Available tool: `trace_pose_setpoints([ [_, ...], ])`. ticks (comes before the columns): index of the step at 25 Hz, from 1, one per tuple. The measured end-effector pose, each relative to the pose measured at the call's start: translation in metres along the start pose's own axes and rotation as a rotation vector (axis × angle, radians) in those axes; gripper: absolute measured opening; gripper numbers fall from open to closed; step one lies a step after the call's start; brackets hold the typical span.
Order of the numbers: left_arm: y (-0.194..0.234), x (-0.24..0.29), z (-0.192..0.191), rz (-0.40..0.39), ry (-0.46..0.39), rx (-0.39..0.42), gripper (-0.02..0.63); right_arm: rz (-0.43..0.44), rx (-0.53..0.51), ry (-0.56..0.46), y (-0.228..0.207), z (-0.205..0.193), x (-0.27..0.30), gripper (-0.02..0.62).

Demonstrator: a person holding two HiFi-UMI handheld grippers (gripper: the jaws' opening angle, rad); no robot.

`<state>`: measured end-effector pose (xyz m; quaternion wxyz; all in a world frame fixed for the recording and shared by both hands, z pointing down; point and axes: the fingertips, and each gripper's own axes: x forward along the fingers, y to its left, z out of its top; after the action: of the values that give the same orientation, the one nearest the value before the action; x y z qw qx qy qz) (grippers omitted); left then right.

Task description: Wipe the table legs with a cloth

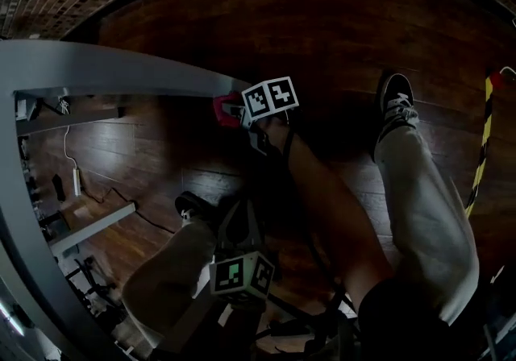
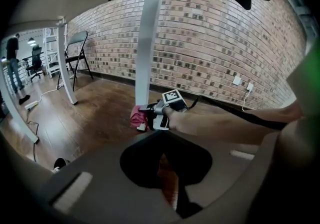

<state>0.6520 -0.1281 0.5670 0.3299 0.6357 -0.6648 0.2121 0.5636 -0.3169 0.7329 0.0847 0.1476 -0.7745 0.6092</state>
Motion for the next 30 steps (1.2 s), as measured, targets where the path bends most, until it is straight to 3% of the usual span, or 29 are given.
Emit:
trace_pose_setpoints([
  [5, -0.029, -0.034, 0.022, -0.077, -0.063, 0.015, 0.003, 0.076, -0.187, -0.062, 0.122, 0.037, -0.052, 0.096],
  [10, -0.05, -0.077, 0.039, -0.163, -0.131, 0.057, 0.003, 0.147, -0.459, -0.201, 0.275, 0.082, -0.122, 0.097],
  [18, -0.07, -0.152, 0.064, -0.301, -0.257, 0.104, 0.003, -0.011, -0.858, -0.534, 0.439, 0.145, -0.204, 0.097],
  [25, -0.072, -0.216, 0.036, -0.374, -0.276, 0.138, 0.003, -0.058, -1.0, -0.562, 0.505, 0.092, -0.213, 0.095],
  [30, -0.065, -0.255, 0.009, -0.413, -0.301, 0.152, 0.003, -0.043, -0.989, -0.563, 0.516, 0.032, -0.218, 0.095],
])
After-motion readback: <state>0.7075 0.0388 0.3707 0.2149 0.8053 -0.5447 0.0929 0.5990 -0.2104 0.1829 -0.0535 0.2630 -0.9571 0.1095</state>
